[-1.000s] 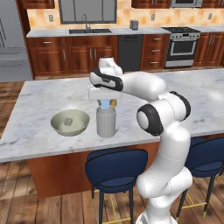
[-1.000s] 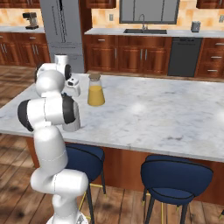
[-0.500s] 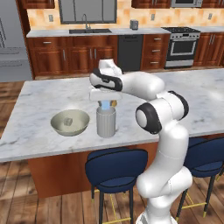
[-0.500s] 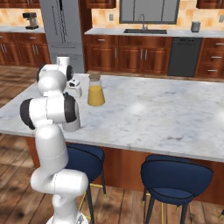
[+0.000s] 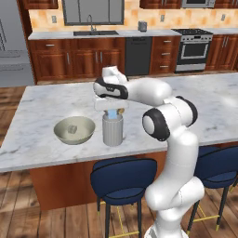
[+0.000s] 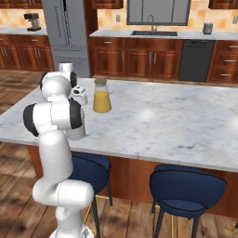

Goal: There are two ice cubes in the ice bowl. Place both ice cubes in the glass cup.

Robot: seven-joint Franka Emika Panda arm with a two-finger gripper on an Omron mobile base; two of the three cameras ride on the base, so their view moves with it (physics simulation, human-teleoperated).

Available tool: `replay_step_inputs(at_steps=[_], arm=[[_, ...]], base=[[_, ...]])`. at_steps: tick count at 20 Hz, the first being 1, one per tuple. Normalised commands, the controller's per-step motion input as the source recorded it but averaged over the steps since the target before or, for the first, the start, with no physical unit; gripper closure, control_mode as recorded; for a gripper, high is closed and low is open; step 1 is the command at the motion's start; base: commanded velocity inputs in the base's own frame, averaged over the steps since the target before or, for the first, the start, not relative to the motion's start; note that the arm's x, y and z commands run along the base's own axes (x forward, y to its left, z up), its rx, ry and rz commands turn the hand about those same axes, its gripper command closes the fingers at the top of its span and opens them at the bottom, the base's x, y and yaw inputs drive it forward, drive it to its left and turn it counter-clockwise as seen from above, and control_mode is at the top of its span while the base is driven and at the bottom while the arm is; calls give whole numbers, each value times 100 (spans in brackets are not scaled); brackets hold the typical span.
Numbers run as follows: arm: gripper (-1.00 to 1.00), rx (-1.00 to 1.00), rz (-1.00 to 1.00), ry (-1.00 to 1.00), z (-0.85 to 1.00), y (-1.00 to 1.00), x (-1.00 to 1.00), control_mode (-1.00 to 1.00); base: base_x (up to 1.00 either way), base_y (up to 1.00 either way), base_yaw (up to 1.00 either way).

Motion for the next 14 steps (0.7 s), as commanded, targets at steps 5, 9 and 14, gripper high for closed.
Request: replay_step_inputs(at_steps=[5,9,14], arm=[[100,-1,0,0,-7,0,0,-100],[100,0,0,0,0,0,15,-100],[100,0,0,0,-9,0,12,-100]], base=[[0,0,0],[0,0,0],[0,0,0]])
